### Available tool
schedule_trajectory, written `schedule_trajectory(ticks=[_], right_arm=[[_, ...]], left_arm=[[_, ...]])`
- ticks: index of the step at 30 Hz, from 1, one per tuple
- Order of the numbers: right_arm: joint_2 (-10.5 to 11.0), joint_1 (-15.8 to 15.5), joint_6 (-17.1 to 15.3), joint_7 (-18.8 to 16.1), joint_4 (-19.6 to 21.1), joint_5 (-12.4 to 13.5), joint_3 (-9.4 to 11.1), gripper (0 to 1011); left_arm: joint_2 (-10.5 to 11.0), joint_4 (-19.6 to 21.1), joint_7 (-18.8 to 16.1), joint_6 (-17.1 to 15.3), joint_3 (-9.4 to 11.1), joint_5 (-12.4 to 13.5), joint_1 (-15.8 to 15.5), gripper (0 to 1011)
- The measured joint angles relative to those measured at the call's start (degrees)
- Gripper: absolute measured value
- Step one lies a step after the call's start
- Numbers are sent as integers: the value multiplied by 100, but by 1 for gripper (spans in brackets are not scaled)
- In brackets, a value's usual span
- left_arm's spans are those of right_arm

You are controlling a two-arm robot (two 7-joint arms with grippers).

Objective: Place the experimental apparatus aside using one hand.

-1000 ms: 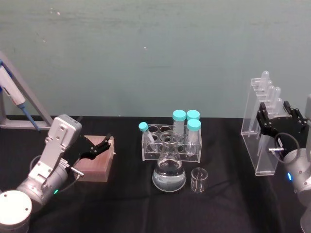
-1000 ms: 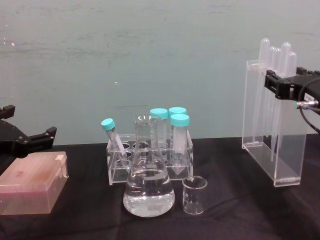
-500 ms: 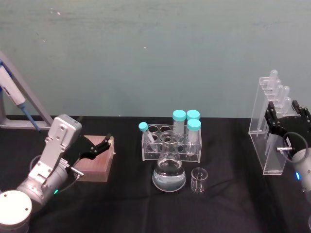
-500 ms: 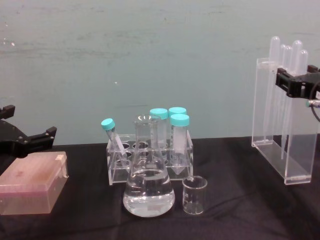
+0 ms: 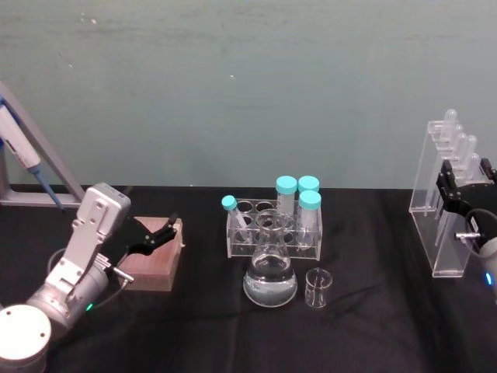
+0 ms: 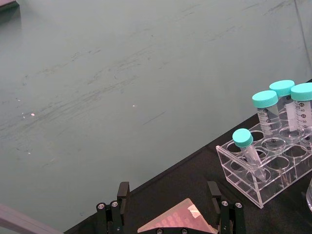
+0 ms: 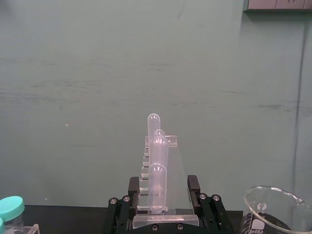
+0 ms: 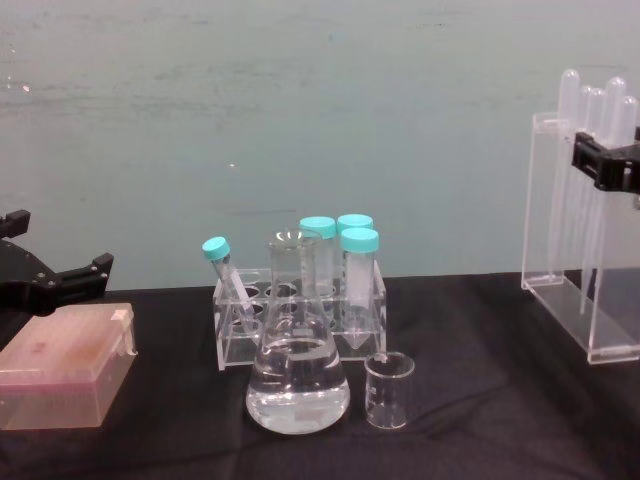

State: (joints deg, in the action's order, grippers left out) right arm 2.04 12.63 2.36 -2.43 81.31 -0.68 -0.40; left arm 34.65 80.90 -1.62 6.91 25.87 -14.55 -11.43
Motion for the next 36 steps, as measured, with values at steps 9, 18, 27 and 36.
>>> schedule_trajectory(ticks=[9,18,27,36], right_arm=[[81,27,49,-68,-28,73,100,599],[166,29,70,-138,-51,135,160,599],[258,33,102,-189,-76,182,223,599],[332,58,116,-211,-121,226,300,599]], left_arm=[[0,0,0,0,-1,0,0,1000],[0,0,0,0,0,0,0,1000],[0,0,0,0,-1,0,0,1000],[0,0,0,0,0,0,0,1000]])
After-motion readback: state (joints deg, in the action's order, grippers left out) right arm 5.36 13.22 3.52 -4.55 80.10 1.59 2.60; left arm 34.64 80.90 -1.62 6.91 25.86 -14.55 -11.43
